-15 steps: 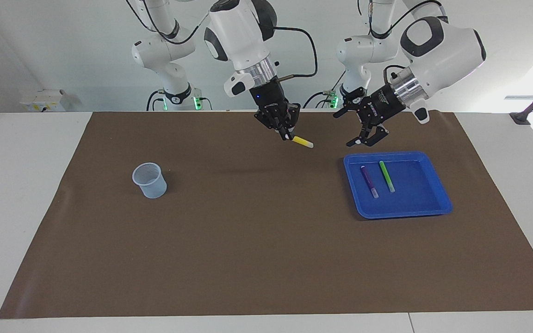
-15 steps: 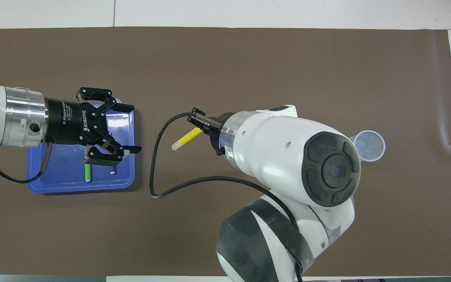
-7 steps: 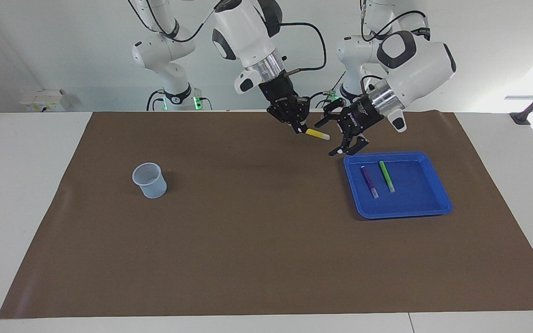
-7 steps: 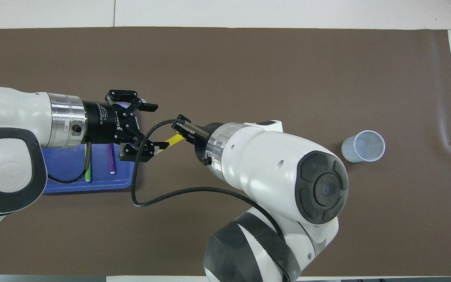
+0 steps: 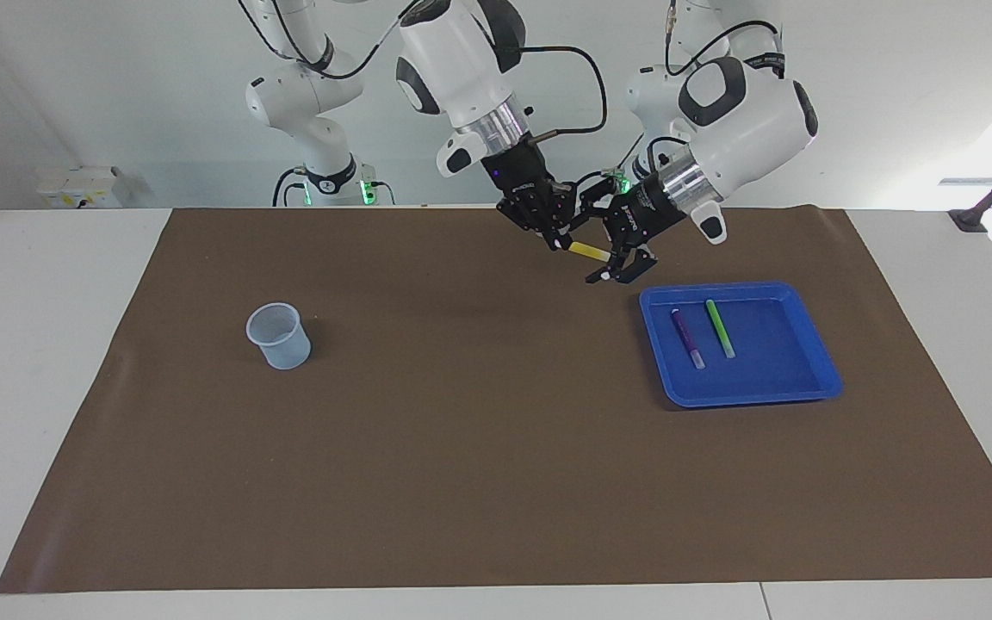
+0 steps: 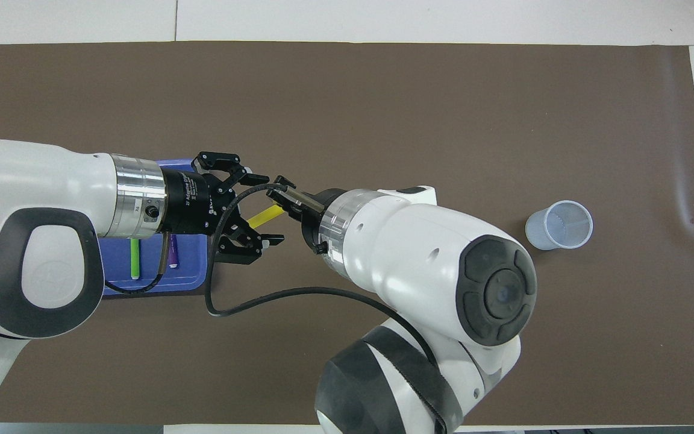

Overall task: Right arm passes pens to left for tray arrangement
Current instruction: 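Close the left gripper on the yellow pen held by the right gripper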

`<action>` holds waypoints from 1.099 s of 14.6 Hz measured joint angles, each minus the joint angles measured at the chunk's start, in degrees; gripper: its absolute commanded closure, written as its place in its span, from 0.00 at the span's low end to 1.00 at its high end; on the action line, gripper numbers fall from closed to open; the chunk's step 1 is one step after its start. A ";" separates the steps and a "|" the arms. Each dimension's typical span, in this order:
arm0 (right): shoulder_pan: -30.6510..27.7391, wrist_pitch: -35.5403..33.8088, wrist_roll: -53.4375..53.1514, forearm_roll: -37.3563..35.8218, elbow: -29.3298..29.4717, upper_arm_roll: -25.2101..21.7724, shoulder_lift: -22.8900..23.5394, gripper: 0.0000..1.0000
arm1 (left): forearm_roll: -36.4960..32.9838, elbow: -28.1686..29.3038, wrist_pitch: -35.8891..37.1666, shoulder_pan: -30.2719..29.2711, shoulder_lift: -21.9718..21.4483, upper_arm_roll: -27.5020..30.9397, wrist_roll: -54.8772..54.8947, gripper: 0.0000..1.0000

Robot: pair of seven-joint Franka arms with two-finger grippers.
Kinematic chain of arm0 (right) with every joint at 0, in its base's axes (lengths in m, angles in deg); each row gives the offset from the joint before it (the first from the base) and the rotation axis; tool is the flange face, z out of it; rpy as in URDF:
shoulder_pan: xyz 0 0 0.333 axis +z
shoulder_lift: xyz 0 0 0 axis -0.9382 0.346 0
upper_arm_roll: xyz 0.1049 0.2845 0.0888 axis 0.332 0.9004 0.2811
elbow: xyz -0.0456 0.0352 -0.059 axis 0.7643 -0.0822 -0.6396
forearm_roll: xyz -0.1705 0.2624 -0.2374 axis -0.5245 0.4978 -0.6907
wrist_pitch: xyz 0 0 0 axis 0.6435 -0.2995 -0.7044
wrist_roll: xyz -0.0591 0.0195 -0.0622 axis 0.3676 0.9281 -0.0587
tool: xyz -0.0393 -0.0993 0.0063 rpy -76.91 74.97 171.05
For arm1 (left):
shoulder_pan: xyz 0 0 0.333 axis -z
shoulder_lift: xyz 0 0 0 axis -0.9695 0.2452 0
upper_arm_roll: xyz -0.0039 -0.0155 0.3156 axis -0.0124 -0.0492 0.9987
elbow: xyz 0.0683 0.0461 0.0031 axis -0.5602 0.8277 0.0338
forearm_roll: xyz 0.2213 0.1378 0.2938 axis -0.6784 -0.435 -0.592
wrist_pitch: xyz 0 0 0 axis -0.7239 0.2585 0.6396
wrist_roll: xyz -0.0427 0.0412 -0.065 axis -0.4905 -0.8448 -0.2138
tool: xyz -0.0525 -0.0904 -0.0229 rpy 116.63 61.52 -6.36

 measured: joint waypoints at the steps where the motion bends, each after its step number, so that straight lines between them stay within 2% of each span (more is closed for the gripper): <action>1: 0.00 0.01 0.00 0.00 -0.04 0.00 0.00 1.00 | -0.09 0.09 0.00 0.05 0.00 0.00 0.00 0.14; 4: -0.01 0.46 0.00 0.00 -0.13 -0.03 0.00 1.00 | -0.54 0.11 0.13 0.05 -0.05 0.10 0.01 0.28; 7: -0.01 1.10 0.00 0.01 -0.36 -0.03 -0.01 1.00 | -2.56 0.11 0.59 0.09 -0.26 0.10 0.01 0.52; 12: -0.01 1.17 0.00 0.01 -0.49 -0.04 -0.04 1.00 | -2.85 0.11 1.02 0.08 -0.46 0.19 0.01 0.69; 16: -0.03 1.32 0.00 0.02 -0.54 -0.06 0.00 1.00 | -2.91 0.10 1.58 0.07 -0.54 0.26 0.10 1.00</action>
